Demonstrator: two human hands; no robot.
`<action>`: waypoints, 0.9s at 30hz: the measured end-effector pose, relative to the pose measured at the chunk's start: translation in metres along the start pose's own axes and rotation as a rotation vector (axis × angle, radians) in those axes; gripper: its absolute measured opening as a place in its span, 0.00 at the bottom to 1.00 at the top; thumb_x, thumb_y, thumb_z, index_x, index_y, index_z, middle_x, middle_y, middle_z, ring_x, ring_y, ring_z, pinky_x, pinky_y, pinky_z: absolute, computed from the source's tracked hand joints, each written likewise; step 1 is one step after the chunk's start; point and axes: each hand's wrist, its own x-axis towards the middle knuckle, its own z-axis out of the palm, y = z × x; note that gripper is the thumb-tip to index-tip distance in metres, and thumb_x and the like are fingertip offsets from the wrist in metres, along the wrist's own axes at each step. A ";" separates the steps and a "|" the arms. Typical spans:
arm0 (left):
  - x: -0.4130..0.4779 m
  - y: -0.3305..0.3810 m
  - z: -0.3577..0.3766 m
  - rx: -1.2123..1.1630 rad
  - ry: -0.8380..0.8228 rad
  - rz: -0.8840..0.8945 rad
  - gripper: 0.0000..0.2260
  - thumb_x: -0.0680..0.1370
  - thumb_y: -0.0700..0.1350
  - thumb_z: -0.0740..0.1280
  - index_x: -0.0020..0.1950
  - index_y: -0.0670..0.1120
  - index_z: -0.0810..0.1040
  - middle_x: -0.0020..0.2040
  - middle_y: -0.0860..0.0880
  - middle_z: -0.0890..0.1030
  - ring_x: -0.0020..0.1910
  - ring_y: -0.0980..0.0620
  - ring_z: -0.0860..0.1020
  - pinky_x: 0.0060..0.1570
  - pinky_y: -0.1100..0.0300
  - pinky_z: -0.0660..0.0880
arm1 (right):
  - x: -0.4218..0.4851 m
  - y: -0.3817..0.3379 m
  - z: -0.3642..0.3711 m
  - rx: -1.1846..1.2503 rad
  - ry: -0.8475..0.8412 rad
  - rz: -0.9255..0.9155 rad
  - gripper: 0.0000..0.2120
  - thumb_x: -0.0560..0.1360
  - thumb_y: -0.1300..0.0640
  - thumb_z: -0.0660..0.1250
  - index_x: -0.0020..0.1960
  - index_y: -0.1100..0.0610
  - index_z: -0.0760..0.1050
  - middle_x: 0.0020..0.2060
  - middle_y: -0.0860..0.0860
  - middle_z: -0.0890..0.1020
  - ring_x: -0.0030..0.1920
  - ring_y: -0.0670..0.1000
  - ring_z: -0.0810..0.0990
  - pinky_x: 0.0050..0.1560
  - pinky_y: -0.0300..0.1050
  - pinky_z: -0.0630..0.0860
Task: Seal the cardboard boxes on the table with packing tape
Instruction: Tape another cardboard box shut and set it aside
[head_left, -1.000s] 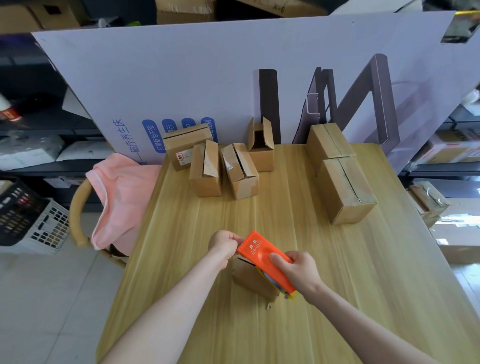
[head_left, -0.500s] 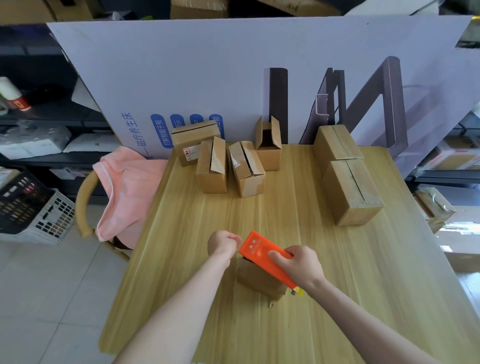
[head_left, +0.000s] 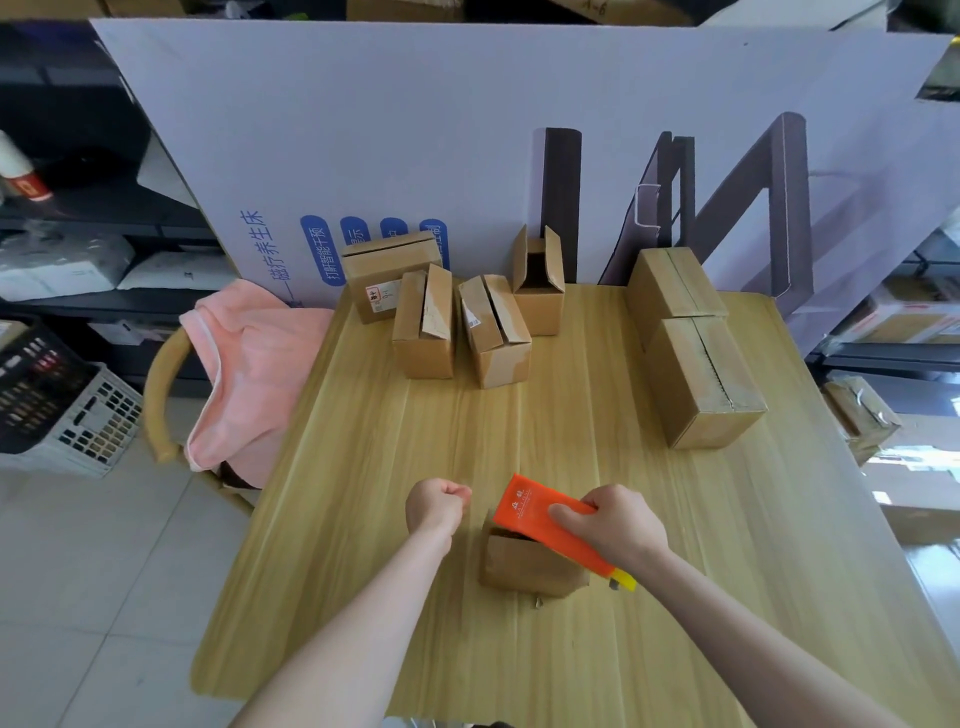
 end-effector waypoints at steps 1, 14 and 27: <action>0.001 0.000 -0.002 -0.008 0.003 -0.001 0.05 0.76 0.42 0.69 0.40 0.44 0.81 0.36 0.47 0.81 0.37 0.49 0.78 0.38 0.61 0.71 | 0.002 -0.001 0.001 0.022 -0.006 -0.006 0.22 0.69 0.37 0.66 0.38 0.57 0.80 0.33 0.50 0.83 0.32 0.51 0.83 0.26 0.41 0.76; -0.032 -0.018 -0.010 -0.238 -0.002 -0.005 0.08 0.76 0.42 0.69 0.38 0.41 0.81 0.31 0.48 0.80 0.30 0.51 0.75 0.38 0.60 0.74 | 0.022 -0.001 -0.032 -0.168 -0.041 -0.083 0.24 0.64 0.31 0.66 0.33 0.53 0.79 0.29 0.45 0.80 0.31 0.46 0.79 0.27 0.38 0.68; -0.061 -0.037 -0.008 -0.442 0.033 -0.066 0.08 0.75 0.40 0.70 0.36 0.41 0.80 0.25 0.50 0.77 0.27 0.52 0.72 0.36 0.58 0.73 | 0.027 0.017 -0.038 -0.004 -0.153 -0.098 0.25 0.64 0.33 0.70 0.37 0.57 0.82 0.31 0.49 0.84 0.33 0.48 0.83 0.32 0.41 0.76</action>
